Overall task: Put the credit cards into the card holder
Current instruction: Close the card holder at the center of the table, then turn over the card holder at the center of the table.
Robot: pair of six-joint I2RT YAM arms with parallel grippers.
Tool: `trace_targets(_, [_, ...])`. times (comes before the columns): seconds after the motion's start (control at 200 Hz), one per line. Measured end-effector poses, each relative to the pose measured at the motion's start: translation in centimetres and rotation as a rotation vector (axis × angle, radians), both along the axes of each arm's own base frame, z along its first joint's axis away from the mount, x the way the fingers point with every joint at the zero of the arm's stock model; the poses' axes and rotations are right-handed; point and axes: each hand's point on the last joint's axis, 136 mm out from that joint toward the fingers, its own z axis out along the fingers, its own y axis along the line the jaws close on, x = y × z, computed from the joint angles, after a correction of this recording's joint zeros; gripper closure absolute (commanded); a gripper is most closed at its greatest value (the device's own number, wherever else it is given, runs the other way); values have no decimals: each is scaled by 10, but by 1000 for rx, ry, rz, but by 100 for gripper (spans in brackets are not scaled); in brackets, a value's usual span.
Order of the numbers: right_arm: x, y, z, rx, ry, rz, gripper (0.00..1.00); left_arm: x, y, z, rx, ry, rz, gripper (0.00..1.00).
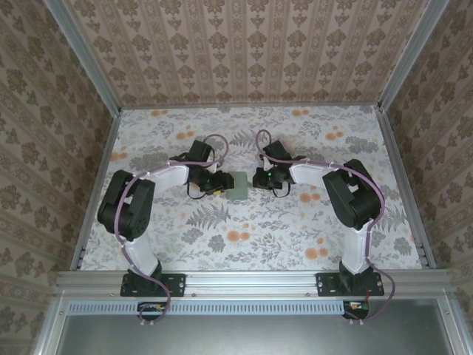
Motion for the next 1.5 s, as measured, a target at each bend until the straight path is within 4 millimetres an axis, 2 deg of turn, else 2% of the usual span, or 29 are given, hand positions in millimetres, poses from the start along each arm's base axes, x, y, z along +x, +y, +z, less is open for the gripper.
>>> trace_targets(0.115, [-3,4,-2,-1,4,11,89,-5,-3,-13,49,27,-26,45])
trace_targets(0.2, [-3,8,-2,-2,5,19,89,-4,-4,-13,56,26,-33,42])
trace_targets(0.235, [-3,9,-2,-2,5,20,89,-4,-4,-13,56,26,-36,30])
trace_targets(0.285, [-2,11,-3,-3,6,23,89,-4,-7,-11,46,24,-40,28])
trace_targets(0.4, [-1,11,-3,-2,6,23,89,-5,-9,-9,32,26,-43,32])
trace_targets(0.635, [-2,12,-3,4,9,26,89,-1,-9,-12,-32,51,17,50])
trace_targets(0.895, [-2,13,-4,6,10,27,89,6,-17,-5,-127,5,50,50])
trace_targets(1.21, [-1,14,-4,27,17,30,89,19,-32,35,-253,-84,49,49])
trace_targets(1.395, [-1,17,-4,47,22,36,89,22,-37,40,-287,-90,45,49])
trace_targets(1.495, [-1,19,-3,60,24,36,89,23,-40,36,-303,-82,44,49])
